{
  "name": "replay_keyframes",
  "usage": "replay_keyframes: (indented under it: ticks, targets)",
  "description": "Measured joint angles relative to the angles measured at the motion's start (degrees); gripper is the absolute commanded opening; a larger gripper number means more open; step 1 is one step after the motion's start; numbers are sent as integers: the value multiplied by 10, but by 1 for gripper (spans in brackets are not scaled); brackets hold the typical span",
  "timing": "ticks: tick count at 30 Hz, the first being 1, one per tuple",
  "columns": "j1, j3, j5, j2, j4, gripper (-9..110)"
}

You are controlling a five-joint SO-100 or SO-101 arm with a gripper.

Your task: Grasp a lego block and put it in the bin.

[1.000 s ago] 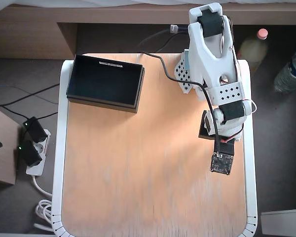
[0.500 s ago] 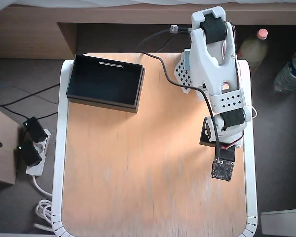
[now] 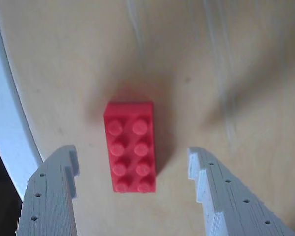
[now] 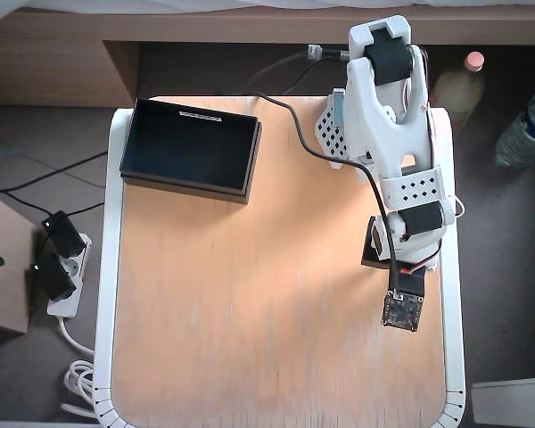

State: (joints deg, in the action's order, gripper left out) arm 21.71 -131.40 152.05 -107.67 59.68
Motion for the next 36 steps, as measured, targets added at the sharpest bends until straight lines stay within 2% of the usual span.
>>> replay_keyframes:
  ticks: [15,36]
  targets:
    - [-14,2,0,18,-20,22]
    - [-20,-11,0,18,-53,13]
